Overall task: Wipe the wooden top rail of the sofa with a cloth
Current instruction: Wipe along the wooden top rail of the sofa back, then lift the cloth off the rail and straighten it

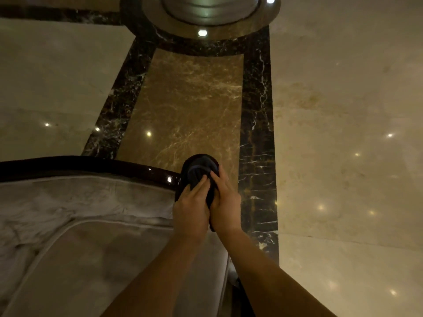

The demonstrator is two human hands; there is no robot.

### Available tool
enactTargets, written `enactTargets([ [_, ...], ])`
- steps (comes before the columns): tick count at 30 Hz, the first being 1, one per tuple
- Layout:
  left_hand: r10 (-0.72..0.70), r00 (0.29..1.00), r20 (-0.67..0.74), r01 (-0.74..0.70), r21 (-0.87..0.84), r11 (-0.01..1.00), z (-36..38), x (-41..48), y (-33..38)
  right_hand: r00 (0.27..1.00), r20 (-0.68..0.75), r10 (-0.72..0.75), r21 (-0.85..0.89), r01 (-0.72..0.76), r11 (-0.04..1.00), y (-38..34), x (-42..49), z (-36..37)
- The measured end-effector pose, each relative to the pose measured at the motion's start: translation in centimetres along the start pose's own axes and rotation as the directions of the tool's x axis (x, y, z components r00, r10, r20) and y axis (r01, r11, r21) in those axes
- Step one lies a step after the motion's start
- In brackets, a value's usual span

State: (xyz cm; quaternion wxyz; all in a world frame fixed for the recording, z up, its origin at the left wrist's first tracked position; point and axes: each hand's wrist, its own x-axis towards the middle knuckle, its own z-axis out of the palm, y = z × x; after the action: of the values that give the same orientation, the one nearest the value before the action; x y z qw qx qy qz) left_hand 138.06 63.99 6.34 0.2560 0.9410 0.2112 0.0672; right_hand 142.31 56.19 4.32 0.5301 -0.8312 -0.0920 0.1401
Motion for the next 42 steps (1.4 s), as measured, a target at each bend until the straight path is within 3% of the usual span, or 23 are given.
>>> enactTargets([
  [4, -0.078, 0.971, 0.225, 0.092, -0.050, 0.995, -2.3, -0.6, 1.7, 0.989, 0.028, 0.143, -0.084, -0.140, 0.987, -1.8, -1.3, -1.4],
  [8, -0.265, 0.878, 0.398, 0.233, 0.127, 0.964, -3.8, 0.4, 4.7, 0.914, 0.059, 0.401, -0.138, -0.390, 0.910, -3.5, -1.5, -3.8],
  [12, -0.426, 0.766, 0.480, 0.522, -0.078, 0.849, -4.5, 0.1, 6.0, 0.821, 0.243, 0.516, -0.237, -0.465, 0.853, -3.8, -0.6, -7.0],
  [15, -0.493, 0.718, 0.492, 0.687, -0.390, 0.613, -6.5, -0.4, 7.0, 0.733, 0.398, 0.551, -0.083, -0.569, 0.818, -5.6, 0.2, -9.9],
  [18, -0.537, 0.584, 0.609, 0.792, -0.574, 0.210, -9.3, -1.9, 7.3, 0.611, 0.503, 0.612, 0.076, -0.736, 0.672, -7.1, 0.5, -12.2],
  [19, -0.520, 0.550, 0.653, 0.800, -0.590, 0.105, -10.2, -2.8, 7.3, 0.561, 0.563, 0.607, 0.077, -0.766, 0.638, -7.6, 0.3, -12.9],
  [22, -0.556, 0.498, 0.666, 0.790, -0.613, -0.027, -13.1, -5.9, 7.3, 0.427, 0.721, 0.545, -0.024, -0.771, 0.636, -8.9, -0.6, -14.0],
  [25, -0.637, 0.530, 0.559, 0.633, -0.761, -0.142, -15.7, -10.7, 7.0, 0.327, 0.825, 0.462, -0.104, -0.716, 0.691, -10.7, -3.0, -13.8],
  [27, -0.713, 0.558, 0.425, 0.453, -0.875, -0.168, -17.4, -14.5, 7.1, 0.241, 0.873, 0.424, -0.187, -0.638, 0.747, -11.9, -5.4, -13.1],
  [29, -0.791, 0.536, 0.294, 0.323, -0.937, -0.130, -19.3, -18.8, 7.6, 0.111, 0.896, 0.430, -0.309, -0.538, 0.784, -13.1, -8.4, -12.2],
  [32, -0.893, 0.420, 0.162, 0.218, -0.973, -0.075, -21.8, -27.9, 9.3, -0.141, 0.880, 0.454, -0.473, -0.351, 0.808, -14.6, -16.1, -11.2],
  [35, -0.955, 0.278, 0.108, 0.263, -0.964, -0.033, -22.0, -38.6, 12.3, -0.316, 0.841, 0.440, -0.517, -0.225, 0.826, -14.8, -25.8, -11.6],
  [38, -0.999, 0.024, 0.025, 0.343, -0.939, -0.015, -20.7, -48.8, 16.4, -0.462, 0.800, 0.382, -0.523, -0.226, 0.822, -13.8, -34.2, -13.6],
  [39, -0.994, -0.109, -0.022, 0.338, -0.941, -0.016, -19.7, -54.7, 19.2, -0.542, 0.744, 0.391, -0.554, -0.171, 0.815, -13.3, -39.0, -15.0],
  [40, -0.987, -0.160, -0.027, 0.380, -0.924, -0.036, -18.8, -56.6, 20.0, -0.555, 0.734, 0.392, -0.571, -0.190, 0.799, -12.8, -40.1, -15.5],
  [42, -0.949, -0.302, 0.092, 0.381, -0.901, -0.209, -16.9, -62.8, 23.2, -0.597, 0.689, 0.411, -0.626, -0.204, 0.753, -11.7, -44.6, -16.9],
])
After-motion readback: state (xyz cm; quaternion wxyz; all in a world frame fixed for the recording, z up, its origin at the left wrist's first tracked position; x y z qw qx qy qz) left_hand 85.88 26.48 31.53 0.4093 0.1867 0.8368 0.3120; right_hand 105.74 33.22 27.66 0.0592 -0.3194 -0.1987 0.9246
